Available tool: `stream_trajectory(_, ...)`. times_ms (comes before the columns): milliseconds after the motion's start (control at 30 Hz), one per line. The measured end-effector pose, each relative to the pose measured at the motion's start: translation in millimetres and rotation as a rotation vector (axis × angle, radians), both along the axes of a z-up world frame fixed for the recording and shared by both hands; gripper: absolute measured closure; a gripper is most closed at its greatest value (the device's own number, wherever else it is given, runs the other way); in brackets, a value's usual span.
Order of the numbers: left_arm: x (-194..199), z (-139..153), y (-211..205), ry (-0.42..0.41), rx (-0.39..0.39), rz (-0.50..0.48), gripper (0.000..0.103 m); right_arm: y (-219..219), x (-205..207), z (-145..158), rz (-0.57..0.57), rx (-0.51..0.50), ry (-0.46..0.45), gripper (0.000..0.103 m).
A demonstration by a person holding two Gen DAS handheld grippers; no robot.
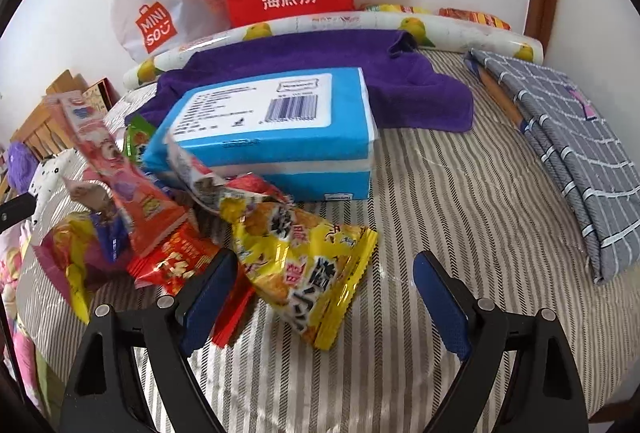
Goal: Organize snacks
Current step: 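Grasp the yellow triangular snack bag with the right tool while the left tool grasps the pink-yellow chip bag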
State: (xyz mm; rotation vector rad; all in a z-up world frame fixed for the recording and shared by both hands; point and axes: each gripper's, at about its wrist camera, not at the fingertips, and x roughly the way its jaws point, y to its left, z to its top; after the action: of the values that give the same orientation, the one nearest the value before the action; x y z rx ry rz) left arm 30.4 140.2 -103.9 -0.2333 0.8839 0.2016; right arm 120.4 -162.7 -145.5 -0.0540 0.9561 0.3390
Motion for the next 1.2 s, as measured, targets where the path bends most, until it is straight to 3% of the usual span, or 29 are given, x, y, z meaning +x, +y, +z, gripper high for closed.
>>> stream_trajectory(700, -1, -4, 1, -0.010, -0.048, -0.033, 0.002, 7, 19, -12, 0.001, 0.050, 0.036, 0.014)
stream_trajectory(900, 0, -1, -11, -0.013, -0.079, -0.086, 0.002, 5, 15, -12, -0.005, 0.031, 0.028, 0.029)
stream_trajectory(1200, 17, 1, -53, 0.001, -0.036, -0.206, 0.002, -15, 5, -6, -0.018, 0.060, 0.032, 0.031)
